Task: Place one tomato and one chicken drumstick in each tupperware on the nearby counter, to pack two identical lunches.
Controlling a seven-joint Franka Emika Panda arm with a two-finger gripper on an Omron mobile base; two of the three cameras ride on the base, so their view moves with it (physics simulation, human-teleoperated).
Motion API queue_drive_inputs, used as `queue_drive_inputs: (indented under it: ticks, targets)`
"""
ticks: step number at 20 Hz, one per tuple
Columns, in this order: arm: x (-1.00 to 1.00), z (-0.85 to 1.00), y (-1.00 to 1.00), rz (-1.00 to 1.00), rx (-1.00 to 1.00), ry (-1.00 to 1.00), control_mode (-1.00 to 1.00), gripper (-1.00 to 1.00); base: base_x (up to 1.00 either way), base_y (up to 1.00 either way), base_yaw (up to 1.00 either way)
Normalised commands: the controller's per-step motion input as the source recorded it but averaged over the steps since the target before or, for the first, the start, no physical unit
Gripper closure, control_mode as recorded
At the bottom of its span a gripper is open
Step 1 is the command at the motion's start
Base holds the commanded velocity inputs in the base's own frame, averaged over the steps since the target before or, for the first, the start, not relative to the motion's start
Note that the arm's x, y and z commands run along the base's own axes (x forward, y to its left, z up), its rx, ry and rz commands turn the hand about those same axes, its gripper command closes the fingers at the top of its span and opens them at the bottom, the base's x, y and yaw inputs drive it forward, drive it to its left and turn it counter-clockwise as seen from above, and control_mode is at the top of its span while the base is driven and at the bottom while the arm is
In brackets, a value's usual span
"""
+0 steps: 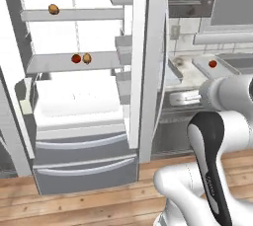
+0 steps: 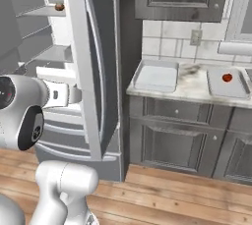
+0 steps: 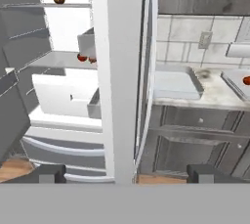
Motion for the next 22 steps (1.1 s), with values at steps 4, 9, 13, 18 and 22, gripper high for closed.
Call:
queue_drive_inputs:
  ticks: [4, 9, 13, 18, 22]
  targets:
    - [0.0, 0.0, 0.0, 0.0, 0.0, 0.0, 1.0, -1.0, 0.0, 1.0, 0.0]
    - [0.0, 0.0, 0.0, 0.0, 0.0, 0.0, 1.0, -1.0, 0.12, 0.94, 0.0]
    - [0.0, 0.0, 0.0, 0.0, 0.0, 0.0, 1.0, -1.0, 0.31, 0.4, 0.0]
    - [0.0, 0.0, 0.0, 0.0, 0.0, 0.0, 1.0, -1.0, 0.38, -0.1, 0.0]
    - [0.0, 0.0, 0.0, 0.0, 0.0, 0.0, 1.0, -1.0, 0.54, -0.21, 0.0]
